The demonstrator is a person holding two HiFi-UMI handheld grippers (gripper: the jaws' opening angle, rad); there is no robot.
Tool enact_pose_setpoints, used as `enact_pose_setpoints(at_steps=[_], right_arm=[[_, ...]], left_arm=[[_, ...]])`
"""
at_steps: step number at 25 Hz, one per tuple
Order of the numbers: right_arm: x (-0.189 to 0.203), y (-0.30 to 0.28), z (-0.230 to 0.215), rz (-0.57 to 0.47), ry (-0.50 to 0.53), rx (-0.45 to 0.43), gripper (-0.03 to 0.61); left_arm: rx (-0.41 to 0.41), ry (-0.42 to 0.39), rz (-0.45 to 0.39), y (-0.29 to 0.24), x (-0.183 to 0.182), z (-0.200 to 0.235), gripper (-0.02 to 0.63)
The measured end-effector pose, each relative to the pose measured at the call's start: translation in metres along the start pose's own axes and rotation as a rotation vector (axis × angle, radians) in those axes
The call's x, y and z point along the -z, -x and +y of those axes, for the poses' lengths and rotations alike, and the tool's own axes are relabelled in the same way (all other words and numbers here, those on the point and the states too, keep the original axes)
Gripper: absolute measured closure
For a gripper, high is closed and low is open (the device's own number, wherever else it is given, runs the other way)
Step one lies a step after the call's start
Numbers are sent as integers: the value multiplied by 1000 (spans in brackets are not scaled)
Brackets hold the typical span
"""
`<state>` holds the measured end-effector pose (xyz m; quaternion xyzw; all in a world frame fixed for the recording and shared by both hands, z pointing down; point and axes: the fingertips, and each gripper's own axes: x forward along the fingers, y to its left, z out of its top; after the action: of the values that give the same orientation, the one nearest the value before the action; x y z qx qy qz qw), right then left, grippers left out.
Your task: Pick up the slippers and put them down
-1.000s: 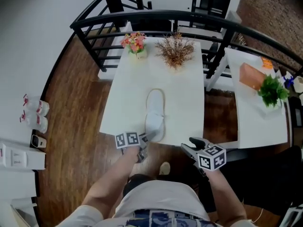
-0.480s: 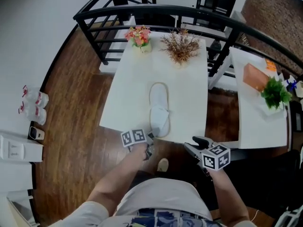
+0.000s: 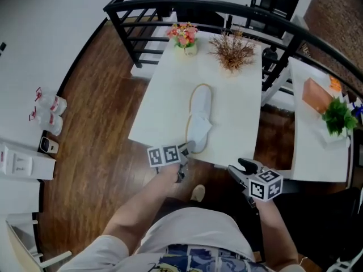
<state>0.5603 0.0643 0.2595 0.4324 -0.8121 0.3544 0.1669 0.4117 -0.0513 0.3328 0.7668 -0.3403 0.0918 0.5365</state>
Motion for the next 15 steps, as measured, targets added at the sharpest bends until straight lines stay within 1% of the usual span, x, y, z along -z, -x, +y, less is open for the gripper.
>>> enact_pose_setpoints(at_steps=[7, 11, 15], right_arm=[[-5, -23, 14, 17, 23, -45, 342], [-9, -45, 32, 37, 50, -74, 342], [-10, -71, 52, 68, 87, -101, 342]], left_arm=[[-34, -41, -128, 58, -46, 19, 580], [-56, -46, -200, 106, -75, 38, 580], [-75, -35, -266, 153, -101, 67, 580]])
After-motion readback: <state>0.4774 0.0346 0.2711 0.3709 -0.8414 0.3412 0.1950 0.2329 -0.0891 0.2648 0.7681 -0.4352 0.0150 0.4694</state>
